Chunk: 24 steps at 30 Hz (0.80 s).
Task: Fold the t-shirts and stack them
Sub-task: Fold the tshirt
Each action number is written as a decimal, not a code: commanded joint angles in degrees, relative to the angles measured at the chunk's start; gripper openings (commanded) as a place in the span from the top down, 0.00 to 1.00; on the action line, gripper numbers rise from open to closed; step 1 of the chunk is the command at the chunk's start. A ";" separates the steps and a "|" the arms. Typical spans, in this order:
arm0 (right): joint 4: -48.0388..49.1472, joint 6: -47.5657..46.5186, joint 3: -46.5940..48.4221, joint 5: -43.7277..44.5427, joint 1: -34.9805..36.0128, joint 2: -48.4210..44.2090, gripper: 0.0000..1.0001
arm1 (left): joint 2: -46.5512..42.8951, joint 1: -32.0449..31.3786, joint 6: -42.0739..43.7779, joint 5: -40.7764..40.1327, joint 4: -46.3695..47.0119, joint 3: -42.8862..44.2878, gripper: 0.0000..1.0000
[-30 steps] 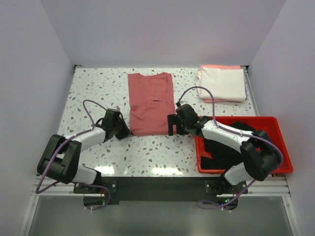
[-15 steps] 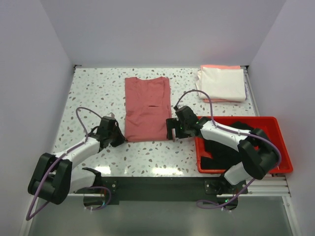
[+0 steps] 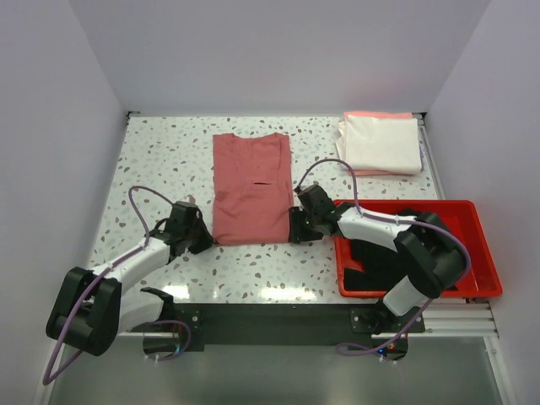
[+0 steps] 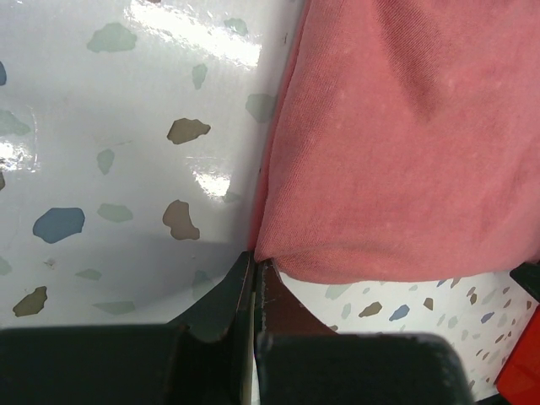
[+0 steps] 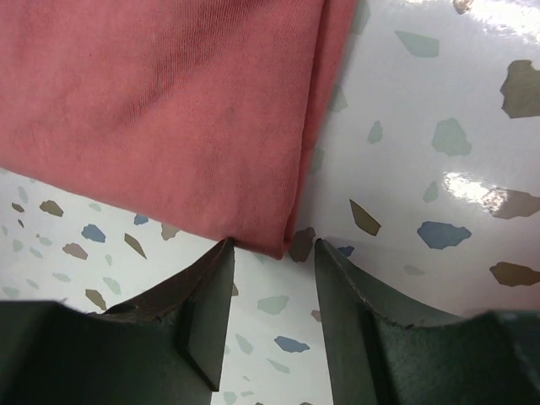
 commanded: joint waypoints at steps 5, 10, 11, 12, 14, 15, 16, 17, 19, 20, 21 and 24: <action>4.00 1.16 -0.53 -2.69 0.37 1.94 0.67 | -0.12 -0.30 -0.48 -1.64 -3.77 -1.80 1.00; 4.53 0.99 -0.62 -1.99 0.64 3.52 0.80 | -2.13 -0.30 -1.36 -1.29 -2.45 -2.85 1.00; 4.70 1.07 -0.71 -2.07 0.64 3.78 0.90 | -2.40 -0.30 -1.36 -1.29 -2.71 -2.94 1.00; 4.97 1.07 -1.05 -2.16 0.81 3.70 0.95 | -2.58 -0.30 -1.36 -1.37 -2.97 -3.03 1.00; 4.71 0.55 -1.50 -2.60 1.34 3.00 1.00 | -3.54 -0.30 -1.62 -1.81 -4.02 -3.38 1.00; 4.27 0.20 -1.93 -2.60 1.60 2.47 1.00 | -3.98 -0.30 -1.97 -2.25 -5.51 -3.73 1.00; 3.22 -0.07 -2.28 -2.17 1.95 1.77 1.00 | -5.55 -0.39 -2.15 -2.43 -6.05 -4.25 1.00; 2.69 -0.33 -2.72 -1.90 2.30 0.28 1.00 | -6.61 -0.39 -2.41 -2.60 -6.57 -4.96 1.00; 1.11 -0.25 -4.92 -1.64 3.36 -1.66 1.00 | -10.99 -0.83 -3.02 -2.43 -9.03 -6.10 1.00; 0.58 0.19 -5.80 -1.72 3.97 -3.84 1.00 | -12.50 -1.18 -3.55 -2.52 -10.17 -6.71 1.00; 0.05 0.63 -7.54 -1.64 4.32 -4.82 1.00 | -14.17 -1.36 -3.82 -2.60 -12.70 -6.89 1.00; -3.54 2.65 -10.36 -2.25 6.08 -10.26 1.00 | -20.76 -4.34 -7.15 -2.08 -16.59 -8.12 1.00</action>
